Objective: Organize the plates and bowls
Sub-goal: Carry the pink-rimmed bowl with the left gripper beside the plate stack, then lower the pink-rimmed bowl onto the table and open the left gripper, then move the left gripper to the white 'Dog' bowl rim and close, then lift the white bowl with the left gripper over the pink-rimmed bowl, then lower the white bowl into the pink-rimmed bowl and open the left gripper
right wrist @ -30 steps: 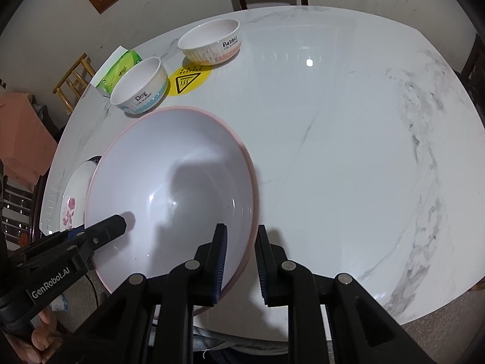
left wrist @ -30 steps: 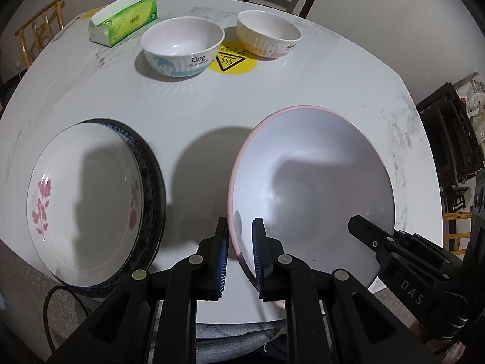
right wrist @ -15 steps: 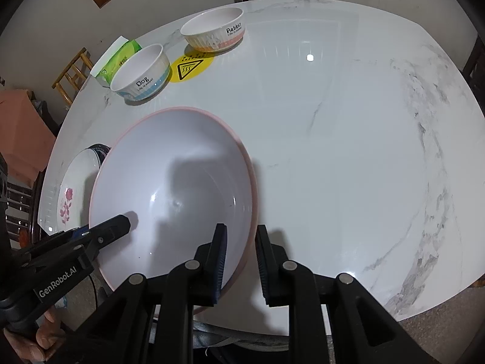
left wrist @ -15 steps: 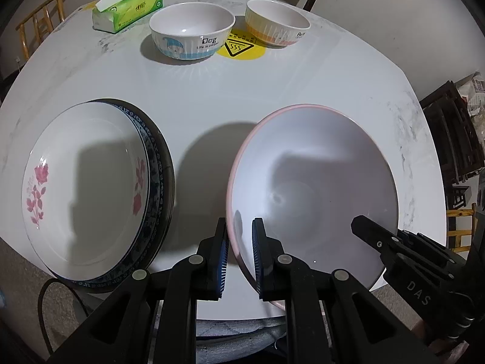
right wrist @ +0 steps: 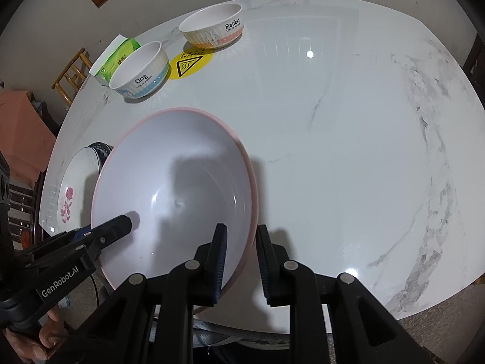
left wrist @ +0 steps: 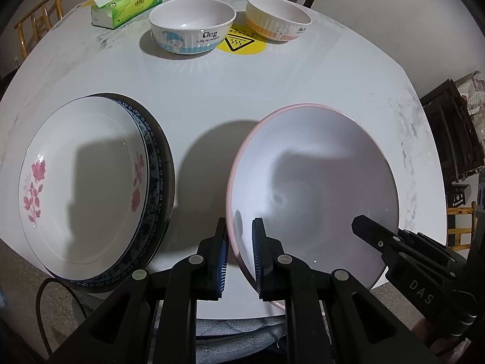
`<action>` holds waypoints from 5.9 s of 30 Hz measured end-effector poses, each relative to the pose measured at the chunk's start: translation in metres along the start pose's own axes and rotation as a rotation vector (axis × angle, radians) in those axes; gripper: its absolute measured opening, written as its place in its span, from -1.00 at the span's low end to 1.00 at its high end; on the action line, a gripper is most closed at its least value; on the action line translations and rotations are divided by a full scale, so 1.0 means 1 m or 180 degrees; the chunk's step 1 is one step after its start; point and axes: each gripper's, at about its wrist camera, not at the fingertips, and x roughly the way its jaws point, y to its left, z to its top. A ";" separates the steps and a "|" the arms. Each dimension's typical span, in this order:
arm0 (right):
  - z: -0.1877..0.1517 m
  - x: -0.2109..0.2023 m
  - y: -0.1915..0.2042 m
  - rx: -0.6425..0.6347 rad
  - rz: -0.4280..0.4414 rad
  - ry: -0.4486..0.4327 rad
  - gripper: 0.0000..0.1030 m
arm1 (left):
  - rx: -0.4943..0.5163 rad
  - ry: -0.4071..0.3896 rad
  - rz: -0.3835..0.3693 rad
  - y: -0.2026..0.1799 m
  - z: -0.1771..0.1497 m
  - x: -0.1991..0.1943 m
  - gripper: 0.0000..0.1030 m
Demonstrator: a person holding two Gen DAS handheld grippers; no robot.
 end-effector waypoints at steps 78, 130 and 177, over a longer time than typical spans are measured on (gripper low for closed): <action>0.225 0.099 0.139 -0.0467 -0.0104 -0.0003 -0.76 | -0.0711 -0.0349 -0.0011 0.124 0.212 0.040 -0.78; 0.044 -0.061 0.058 -0.0338 -0.0097 -0.0242 -0.76 | 0.0116 -0.0346 0.0085 -0.002 0.042 -0.059 -0.82; 0.020 -0.016 0.031 -0.0244 -0.0278 0.0145 -0.68 | 0.0168 0.0082 0.0257 -0.024 0.015 -0.002 -0.75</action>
